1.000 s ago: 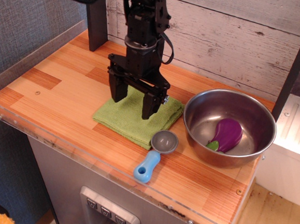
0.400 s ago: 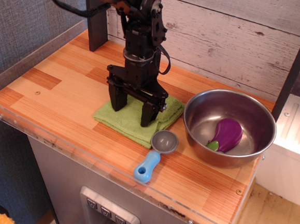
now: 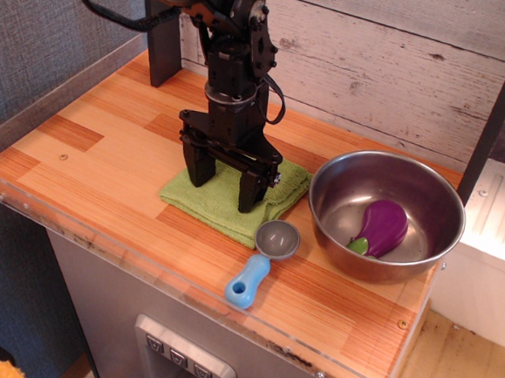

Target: Move the green cloth to the center right of the table next to the wall.

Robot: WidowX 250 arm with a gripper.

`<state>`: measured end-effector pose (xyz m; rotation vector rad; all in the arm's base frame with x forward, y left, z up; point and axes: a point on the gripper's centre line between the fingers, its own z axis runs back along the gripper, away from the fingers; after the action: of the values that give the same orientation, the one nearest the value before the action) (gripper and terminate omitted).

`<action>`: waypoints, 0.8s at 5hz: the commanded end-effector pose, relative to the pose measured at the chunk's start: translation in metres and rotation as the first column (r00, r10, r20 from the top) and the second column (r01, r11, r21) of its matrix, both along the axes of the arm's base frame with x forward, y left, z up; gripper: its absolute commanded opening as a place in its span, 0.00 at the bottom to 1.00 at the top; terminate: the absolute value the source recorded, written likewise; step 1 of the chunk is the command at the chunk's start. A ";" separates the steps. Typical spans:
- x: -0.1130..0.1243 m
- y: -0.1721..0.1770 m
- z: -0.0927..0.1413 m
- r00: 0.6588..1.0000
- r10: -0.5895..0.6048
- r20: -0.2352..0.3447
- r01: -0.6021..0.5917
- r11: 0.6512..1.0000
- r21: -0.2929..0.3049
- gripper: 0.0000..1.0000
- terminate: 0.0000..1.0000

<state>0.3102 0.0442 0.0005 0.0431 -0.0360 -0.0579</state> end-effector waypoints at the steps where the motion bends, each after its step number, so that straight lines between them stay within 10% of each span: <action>1: -0.034 0.052 -0.008 0.996 0.085 -0.025 -0.085 0.996 0.007 1.00 0.00; 4: -0.035 0.131 -0.017 0.993 0.113 -0.040 -0.112 0.993 0.033 1.00 0.00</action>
<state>0.2973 0.1615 0.0030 0.0884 -0.0571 0.0254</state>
